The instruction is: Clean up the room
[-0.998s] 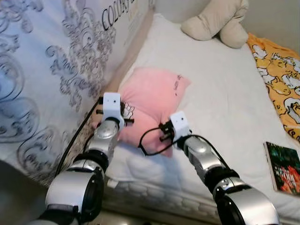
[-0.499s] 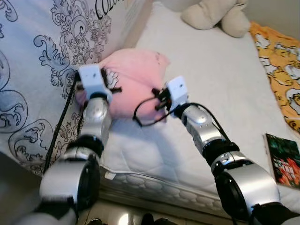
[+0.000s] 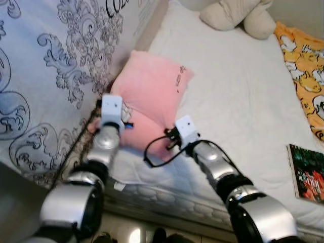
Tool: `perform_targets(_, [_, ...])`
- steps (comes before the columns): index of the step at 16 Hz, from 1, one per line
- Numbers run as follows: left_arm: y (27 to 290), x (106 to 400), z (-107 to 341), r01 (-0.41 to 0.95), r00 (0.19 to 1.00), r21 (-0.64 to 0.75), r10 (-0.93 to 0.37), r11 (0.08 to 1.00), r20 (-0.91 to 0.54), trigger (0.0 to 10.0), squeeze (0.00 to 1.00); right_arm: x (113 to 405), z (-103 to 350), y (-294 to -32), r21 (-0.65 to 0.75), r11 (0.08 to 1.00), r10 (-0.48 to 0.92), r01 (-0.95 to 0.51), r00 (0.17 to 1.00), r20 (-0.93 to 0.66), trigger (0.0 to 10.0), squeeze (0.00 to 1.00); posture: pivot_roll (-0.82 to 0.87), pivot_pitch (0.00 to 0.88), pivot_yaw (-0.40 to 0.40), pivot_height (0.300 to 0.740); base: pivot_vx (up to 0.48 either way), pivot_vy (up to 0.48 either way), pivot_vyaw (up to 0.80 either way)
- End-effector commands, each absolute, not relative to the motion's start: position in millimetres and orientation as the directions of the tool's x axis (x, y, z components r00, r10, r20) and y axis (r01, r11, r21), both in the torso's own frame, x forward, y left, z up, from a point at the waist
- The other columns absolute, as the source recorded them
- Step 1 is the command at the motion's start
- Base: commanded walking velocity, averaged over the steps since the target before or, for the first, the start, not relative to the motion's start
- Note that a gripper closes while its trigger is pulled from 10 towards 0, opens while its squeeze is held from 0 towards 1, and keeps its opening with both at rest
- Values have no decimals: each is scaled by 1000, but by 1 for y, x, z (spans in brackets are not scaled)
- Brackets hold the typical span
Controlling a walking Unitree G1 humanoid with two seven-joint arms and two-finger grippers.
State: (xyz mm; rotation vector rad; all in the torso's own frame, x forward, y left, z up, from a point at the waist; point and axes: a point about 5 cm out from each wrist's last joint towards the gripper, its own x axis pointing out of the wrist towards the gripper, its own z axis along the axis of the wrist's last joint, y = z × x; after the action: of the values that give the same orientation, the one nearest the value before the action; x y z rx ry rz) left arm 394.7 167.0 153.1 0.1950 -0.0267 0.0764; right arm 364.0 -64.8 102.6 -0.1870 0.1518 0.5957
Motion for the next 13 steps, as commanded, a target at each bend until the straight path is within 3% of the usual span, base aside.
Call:
perform_targets(1, [177,398,162,-107,994,210,101,972,41,10000,0,357,81,-80,-72,850,484,-522,828,-282,10000,0,109,261,-185,740,0,0,0])
perform_targets(4, [175,407,192,-78,992,245,51,966,115,10000,0,364,94,-72,4,869,483,-495,845,-230,10000,0,110,254,-178,740,0,0,0])
perform_targets(7, [162,407,184,-38,997,258,17,966,82,10000,0,364,91,-79,-6,880,457,-474,851,-259,10000,0,109,248,-190,740,0,0,0])
perform_targets(11, [166,406,179,-53,998,224,42,973,54,10000,24,364,93,-70,11,867,484,-498,838,-253,10000,0,117,243,-187,740,0,0,0])
perform_targets(12, [163,405,174,-44,999,224,36,974,39,10000,157,365,95,-71,40,871,483,-489,840,-247,10000,0,120,237,-192,740,0,0,0])
perform_targets(13, [162,404,172,-34,999,272,26,962,33,10000,969,367,98,-69,163,874,485,-458,845,-226,10000,1000,122,234,-189,740,0,0,0])
